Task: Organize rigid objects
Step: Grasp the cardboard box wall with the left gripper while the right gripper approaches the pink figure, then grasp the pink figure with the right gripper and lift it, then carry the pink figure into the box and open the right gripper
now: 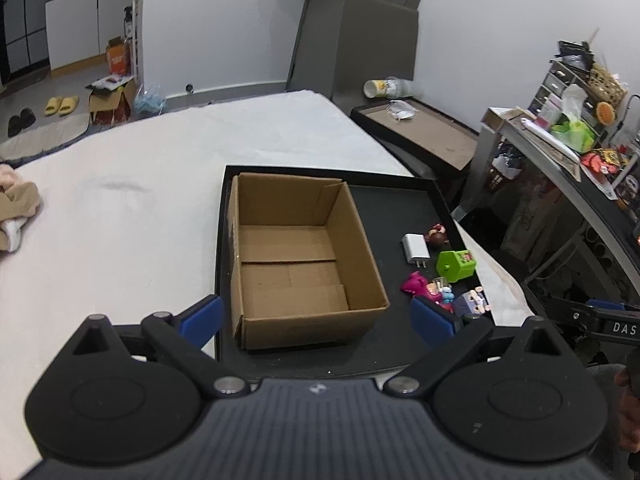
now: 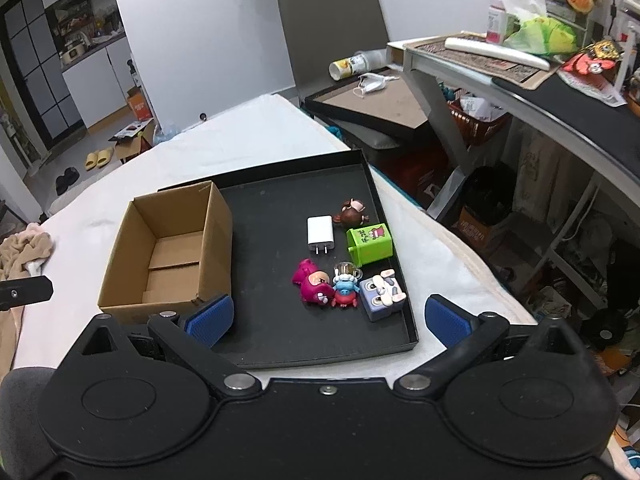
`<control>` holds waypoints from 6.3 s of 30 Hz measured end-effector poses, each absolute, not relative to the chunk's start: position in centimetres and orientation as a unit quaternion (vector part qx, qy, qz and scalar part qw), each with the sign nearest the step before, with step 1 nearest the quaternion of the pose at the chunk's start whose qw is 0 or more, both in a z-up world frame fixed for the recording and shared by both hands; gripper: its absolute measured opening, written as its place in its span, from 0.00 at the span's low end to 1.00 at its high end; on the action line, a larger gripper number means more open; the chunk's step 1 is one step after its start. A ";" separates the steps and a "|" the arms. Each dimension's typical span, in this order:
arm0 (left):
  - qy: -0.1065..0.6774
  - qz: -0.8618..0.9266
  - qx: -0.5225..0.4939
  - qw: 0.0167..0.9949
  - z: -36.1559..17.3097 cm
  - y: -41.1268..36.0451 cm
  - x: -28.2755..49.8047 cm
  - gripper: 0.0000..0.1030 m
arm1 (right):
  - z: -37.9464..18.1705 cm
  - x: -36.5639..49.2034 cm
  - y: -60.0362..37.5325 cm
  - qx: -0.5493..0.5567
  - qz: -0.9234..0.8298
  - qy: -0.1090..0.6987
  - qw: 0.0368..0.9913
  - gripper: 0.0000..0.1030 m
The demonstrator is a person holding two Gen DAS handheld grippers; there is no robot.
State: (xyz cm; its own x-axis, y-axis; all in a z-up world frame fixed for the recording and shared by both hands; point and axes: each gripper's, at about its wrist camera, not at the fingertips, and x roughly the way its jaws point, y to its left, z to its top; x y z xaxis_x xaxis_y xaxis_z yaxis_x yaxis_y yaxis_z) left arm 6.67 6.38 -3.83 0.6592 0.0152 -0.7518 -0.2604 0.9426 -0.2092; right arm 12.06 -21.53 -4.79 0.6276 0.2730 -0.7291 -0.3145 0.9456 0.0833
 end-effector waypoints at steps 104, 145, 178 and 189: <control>0.505 0.083 -0.225 0.829 -15.9 15.7 14.7 0.15 | -8.8 23.0 -8.7 -0.089 0.201 0.454 0.863 0.26; 0.522 0.077 -0.223 0.820 -16.1 15.8 15.4 0.15 | -8.4 24.0 3.6 -0.110 0.294 0.447 0.838 0.26; 0.528 0.086 -0.200 0.821 -16.0 15.0 15.9 0.15 | -7.8 22.9 -2.5 -0.093 0.259 0.453 0.848 0.64; 0.532 0.097 -0.192 0.819 -15.9 14.3 15.9 0.14 | -8.7 23.1 -8.0 -0.067 0.213 0.461 0.859 0.64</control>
